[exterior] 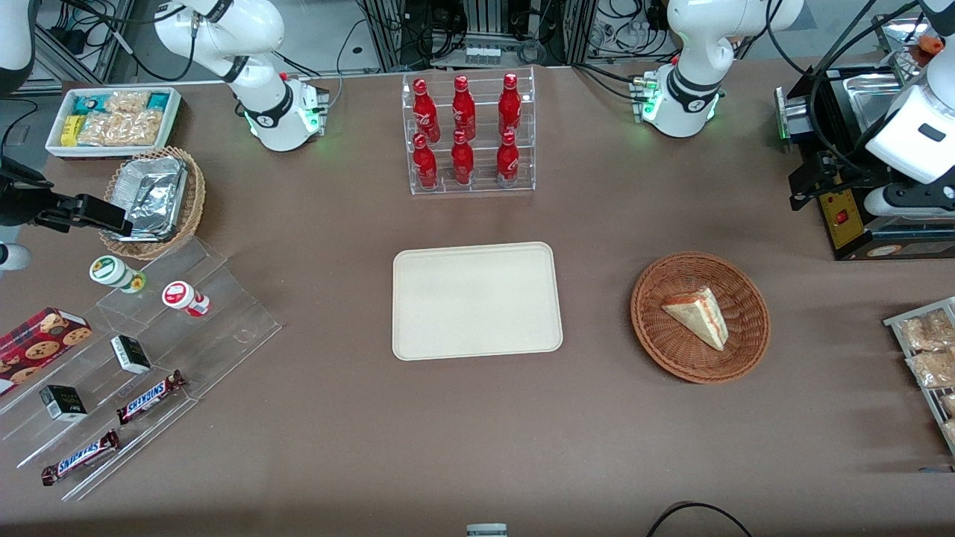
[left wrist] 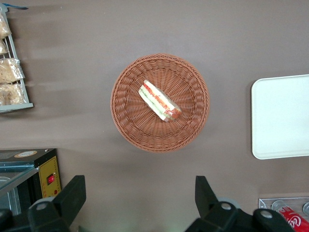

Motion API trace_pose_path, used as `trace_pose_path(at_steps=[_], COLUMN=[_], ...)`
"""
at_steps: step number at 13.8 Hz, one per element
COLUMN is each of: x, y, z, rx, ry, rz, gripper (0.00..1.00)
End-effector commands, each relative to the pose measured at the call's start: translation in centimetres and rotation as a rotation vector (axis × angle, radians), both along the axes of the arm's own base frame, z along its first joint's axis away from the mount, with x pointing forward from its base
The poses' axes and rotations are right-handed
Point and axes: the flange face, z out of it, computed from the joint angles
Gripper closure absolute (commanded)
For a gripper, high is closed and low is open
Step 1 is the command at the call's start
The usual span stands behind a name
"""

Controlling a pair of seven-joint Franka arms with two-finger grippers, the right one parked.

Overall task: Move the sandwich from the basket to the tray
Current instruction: 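Move the left gripper over the wrapped sandwich in the wicker basket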

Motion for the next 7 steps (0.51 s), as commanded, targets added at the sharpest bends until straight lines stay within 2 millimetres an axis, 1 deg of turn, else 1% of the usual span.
trace_pose_path(at_steps=[1, 2, 4, 6, 7], x=[-0.5, -0.4, 0.3, 1.5, 2.2], y=[0.2, 0.2, 0.2, -0.2, -0.3], z=[0.1, -0.3, -2.3, -5.5, -7.5], rx=[0.0, 0.001, 0.0, 0.001, -0.003], ry=[0.014, 0.023, 0.048, 0.046, 0.037], rz=[-0.009, -0.003, 0.0, -0.007, -0.003], gripper=[0.0, 0.0, 0.0, 0.0, 0.0])
